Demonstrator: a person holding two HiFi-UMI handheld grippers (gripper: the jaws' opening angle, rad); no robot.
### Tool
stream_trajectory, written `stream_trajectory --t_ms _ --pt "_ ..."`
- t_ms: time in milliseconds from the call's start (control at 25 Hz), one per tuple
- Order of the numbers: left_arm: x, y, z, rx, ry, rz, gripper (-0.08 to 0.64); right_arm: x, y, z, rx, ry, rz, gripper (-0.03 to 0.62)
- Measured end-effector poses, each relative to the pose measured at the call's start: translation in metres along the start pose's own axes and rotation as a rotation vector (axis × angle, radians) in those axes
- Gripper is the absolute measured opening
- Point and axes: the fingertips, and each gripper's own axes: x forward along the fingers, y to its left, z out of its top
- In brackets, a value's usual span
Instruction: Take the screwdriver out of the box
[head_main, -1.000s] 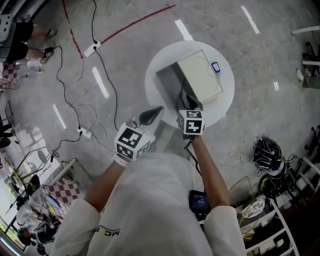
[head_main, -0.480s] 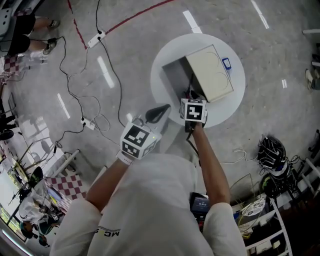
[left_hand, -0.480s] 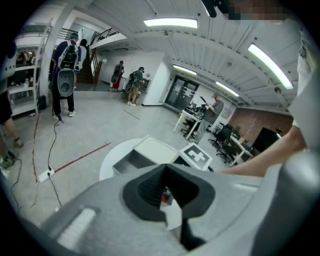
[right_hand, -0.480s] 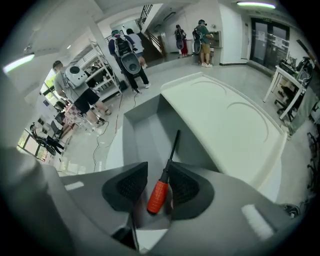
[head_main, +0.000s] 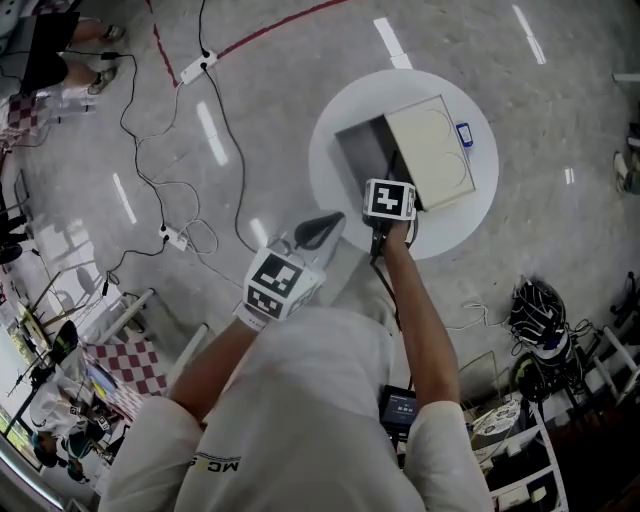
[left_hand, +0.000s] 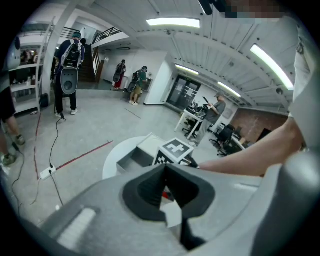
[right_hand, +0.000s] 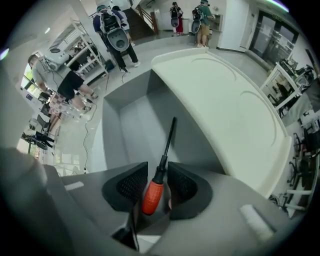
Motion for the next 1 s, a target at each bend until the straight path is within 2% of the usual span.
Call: stream_trajectory --t_ms 120,360,680,1000 --pt "-0.003 0.003 0.0 0.002 -0.008 0.003 0.0 0.006 0.0 -0.001 -0.034 0.045 -0.037 0.072" --pt "-0.016 0.005 -0.002 0.005 -0.016 0.008 0.0 0.0 0.009 -0.004 -0.002 0.051 -0.001 0.058" --pt "-0.025 0.0 0.001 0.036 -0.021 -0.006 0.0 -0.029 0.012 -0.003 -0.029 -0.066 -0.006 0.057" --pt "-0.032 -0.018 0.015 0.091 -0.041 -0.027 0.0 -0.081 0.017 -0.004 0.026 -0.208 0.059 0.055"
